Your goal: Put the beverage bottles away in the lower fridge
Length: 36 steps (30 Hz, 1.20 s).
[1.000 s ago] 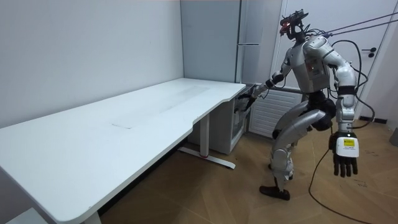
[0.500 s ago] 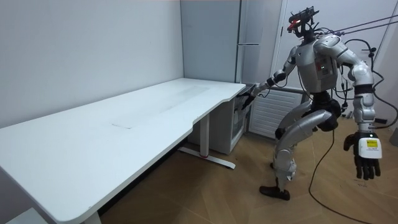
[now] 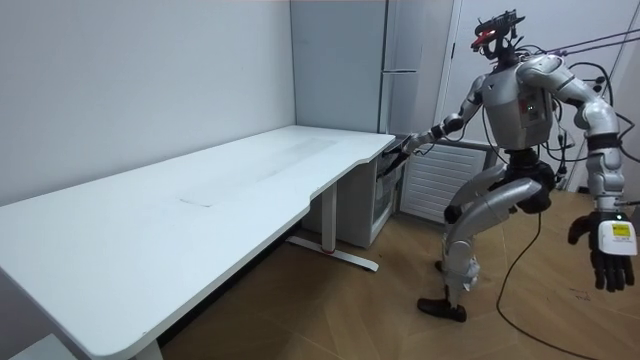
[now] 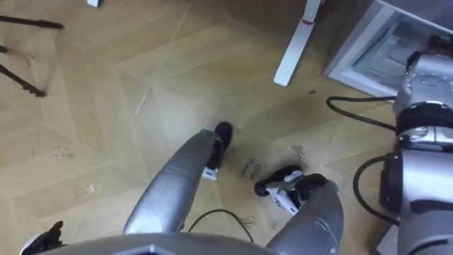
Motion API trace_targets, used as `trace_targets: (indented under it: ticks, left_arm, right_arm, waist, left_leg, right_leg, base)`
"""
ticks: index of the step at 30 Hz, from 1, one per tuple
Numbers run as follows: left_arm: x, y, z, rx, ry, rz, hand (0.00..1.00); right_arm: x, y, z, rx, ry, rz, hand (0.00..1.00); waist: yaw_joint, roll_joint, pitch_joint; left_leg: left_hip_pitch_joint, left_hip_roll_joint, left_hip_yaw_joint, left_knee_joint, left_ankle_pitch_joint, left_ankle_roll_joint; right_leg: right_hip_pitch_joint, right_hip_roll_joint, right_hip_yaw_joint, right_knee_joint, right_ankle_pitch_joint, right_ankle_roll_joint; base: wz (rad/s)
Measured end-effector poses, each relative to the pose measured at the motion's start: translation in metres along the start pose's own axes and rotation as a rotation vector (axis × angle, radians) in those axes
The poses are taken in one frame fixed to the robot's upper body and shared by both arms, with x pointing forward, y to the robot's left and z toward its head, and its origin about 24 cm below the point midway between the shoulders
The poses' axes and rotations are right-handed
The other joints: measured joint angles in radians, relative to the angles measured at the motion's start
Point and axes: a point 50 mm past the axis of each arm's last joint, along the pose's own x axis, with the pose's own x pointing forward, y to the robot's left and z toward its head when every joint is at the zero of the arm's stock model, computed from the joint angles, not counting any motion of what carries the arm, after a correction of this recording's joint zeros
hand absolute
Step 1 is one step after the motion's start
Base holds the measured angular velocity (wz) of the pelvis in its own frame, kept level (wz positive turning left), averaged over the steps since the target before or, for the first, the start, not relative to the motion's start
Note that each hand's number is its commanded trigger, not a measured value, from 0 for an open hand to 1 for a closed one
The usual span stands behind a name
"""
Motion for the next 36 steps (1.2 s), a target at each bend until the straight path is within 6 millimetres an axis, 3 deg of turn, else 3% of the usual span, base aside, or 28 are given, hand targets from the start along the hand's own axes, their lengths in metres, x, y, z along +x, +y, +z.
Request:
trace_targets:
  ticks: [6,9,11,13,14,16,18,19,20,21,22,24,25,29,32,35,36]
  left_arm:
    - [-0.001,-0.001,0.000,0.018,-0.009,-0.009,0.00]
    - [-0.001,-0.002,0.000,0.017,-0.009,-0.019,0.00]
    - [-0.002,-0.003,0.000,0.022,-0.011,-0.035,0.00]
    - [-0.002,-0.003,0.001,0.022,-0.010,-0.041,0.00]
    - [-0.003,-0.001,0.000,0.030,-0.003,-0.039,0.00]
    - [-0.004,0.004,-0.003,0.054,0.012,-0.031,0.00]
    - [-0.006,0.012,-0.003,0.077,0.016,-0.030,0.00]
    - [-0.006,0.013,-0.003,0.079,0.024,-0.030,0.00]
    - [-0.005,0.013,-0.003,0.081,0.025,-0.031,0.00]
    - [-0.005,0.016,-0.001,0.092,0.020,-0.037,0.00]
    - [-0.005,0.018,0.001,0.099,0.016,-0.037,0.00]
    - [-0.005,0.024,0.012,0.123,-0.014,-0.036,0.00]
    - [-0.002,0.023,0.018,0.118,-0.027,-0.038,0.00]
    - [0.001,0.020,0.026,0.093,-0.046,-0.040,0.00]
    - [0.001,0.016,0.024,0.075,-0.036,-0.042,0.00]
    - [0.001,0.020,0.017,0.053,0.000,-0.020,0.00]
    - [0.001,0.024,0.016,0.032,0.010,0.000,0.00]
  right_arm:
    - [-0.002,0.004,-0.005,0.002,0.016,0.023,0.00]
    - [0.001,-0.004,-0.006,-0.043,0.014,0.022,0.00]
    - [0.006,-0.012,-0.002,-0.180,-0.002,0.055,0.00]
    - [0.011,-0.021,0.006,-0.370,-0.008,0.088,0.00]
    - [0.014,-0.037,0.013,-0.522,-0.006,0.078,0.00]
    - [0.018,-0.065,0.029,-0.794,0.014,0.059,0.00]
    - [0.017,-0.096,0.062,-1.224,0.060,0.006,0.00]
    - [0.015,-0.109,0.076,-1.429,0.097,-0.028,0.00]
    - [0.014,-0.116,0.082,-1.527,0.122,-0.047,0.00]
    - [0.010,-0.132,0.093,-1.714,0.190,-0.085,0.00]
    - [0.008,-0.140,0.097,-1.789,0.229,-0.104,0.00]
    - [-0.001,-0.168,0.110,-1.983,0.371,-0.185,0.00]
    - [-0.003,-0.173,0.115,-2.015,0.410,-0.217,0.00]
    - [-0.003,-0.172,0.116,-2.007,0.407,-0.216,0.00]
    - [-0.005,-0.176,0.121,-1.937,0.388,-0.229,0.00]
    - [-0.009,-0.184,0.131,-1.840,0.367,-0.270,0.00]
    - [-0.010,-0.186,0.134,-1.803,0.352,-0.289,0.00]
  waist:
    - [-0.004,0.012,-0.0075]
    - [-0.006,0.013,-0.0056]
    - [-0.009,0.009,-0.0038]
    - [-0.023,-0.005,0.0056]
    - [-0.028,-0.012,0.0090]
    - [-0.031,-0.025,0.0092]
    - [-0.030,-0.039,0.0079]
    - [-0.027,-0.043,0.0075]
    - [-0.028,-0.042,0.0068]
    - [-0.031,-0.042,0.0064]
    - [-0.033,-0.044,0.0064]
    - [-0.041,-0.053,0.0041]
    - [-0.045,-0.055,0.0045]
    - [-0.059,-0.073,0.0026]
    - [-0.084,-0.078,0.0012]
    - [-0.123,-0.109,-0.0012]
    - [-0.140,-0.117,-0.0028]
  left_leg:
    - [0.006,-0.001,0.025,-0.001,-0.004,0.006]
    - [0.017,-0.002,0.017,0.000,-0.004,0.006]
    - [0.022,-0.002,0.004,-0.001,-0.004,0.006]
    - [0.023,-0.003,-0.004,0.001,-0.004,0.006]
    - [0.033,-0.003,-0.008,0.002,-0.004,0.006]
    - [0.040,0.001,-0.020,0.010,-0.005,0.007]
    - [0.045,-0.001,-0.030,0.008,-0.009,0.014]
    - [0.054,0.001,-0.033,0.002,-0.010,0.016]
    - [0.062,0.002,-0.038,-0.004,-0.011,0.018]
    - [0.082,0.003,-0.047,-0.016,-0.011,0.020]
    - [0.093,0.005,-0.048,-0.021,-0.011,0.020]
    - [0.137,0.011,-0.046,-0.025,-0.011,0.025]
    - [0.156,0.010,-0.045,-0.026,-0.014,0.032]
    - [0.197,0.024,-0.031,-0.032,-0.028,0.038]
    - [0.239,0.036,-0.029,-0.047,-0.039,0.041]
    - [0.303,0.038,-0.020,-0.095,-0.040,0.044]
    - [0.327,0.051,-0.016,-0.107,-0.043,0.044]
  right_leg:
    - [0.001,-0.031,-0.004,0.019,0.002,0.004]
    - [0.015,-0.020,-0.002,0.018,0.000,0.009]
    - [0.024,-0.007,-0.002,0.010,-0.002,0.014]
    - [0.036,-0.007,-0.014,0.008,-0.007,0.017]
    - [0.051,-0.005,-0.019,0.006,-0.012,0.022]
    - [0.071,0.014,-0.020,-0.008,-0.013,0.024]
    - [0.083,0.031,-0.021,-0.029,-0.010,0.035]
    - [0.096,0.047,-0.020,-0.049,-0.003,0.048]
    - [0.106,0.062,-0.020,-0.063,0.003,0.059]
    - [0.125,0.096,-0.005,-0.091,0.013,0.077]
    - [0.131,0.114,0.013,-0.104,0.017,0.081]
    - [0.154,0.176,0.096,-0.138,0.031,0.060]
    - [0.162,0.198,0.128,-0.149,0.031,0.059]
    - [0.188,0.239,0.166,-0.180,0.042,0.068]
    - [0.238,0.261,0.166,-0.222,0.054,0.070]
    - [0.293,0.276,0.171,-0.276,0.062,0.084]
    - [0.321,0.295,0.169,-0.309,0.071,0.087]
  base:
    - [0.00]
    - [0.02]
    - [0.11]
    - [0.20]
    - [0.20]
    - [0.15]
    - [-0.03]
    - [-0.12]
    - [-0.08]
    - [0.00]
    - [0.09]
    - [0.16]
    - [0.09]
    - [-0.19]
    - [-0.09]
    - [-0.05]
    - [-0.24]
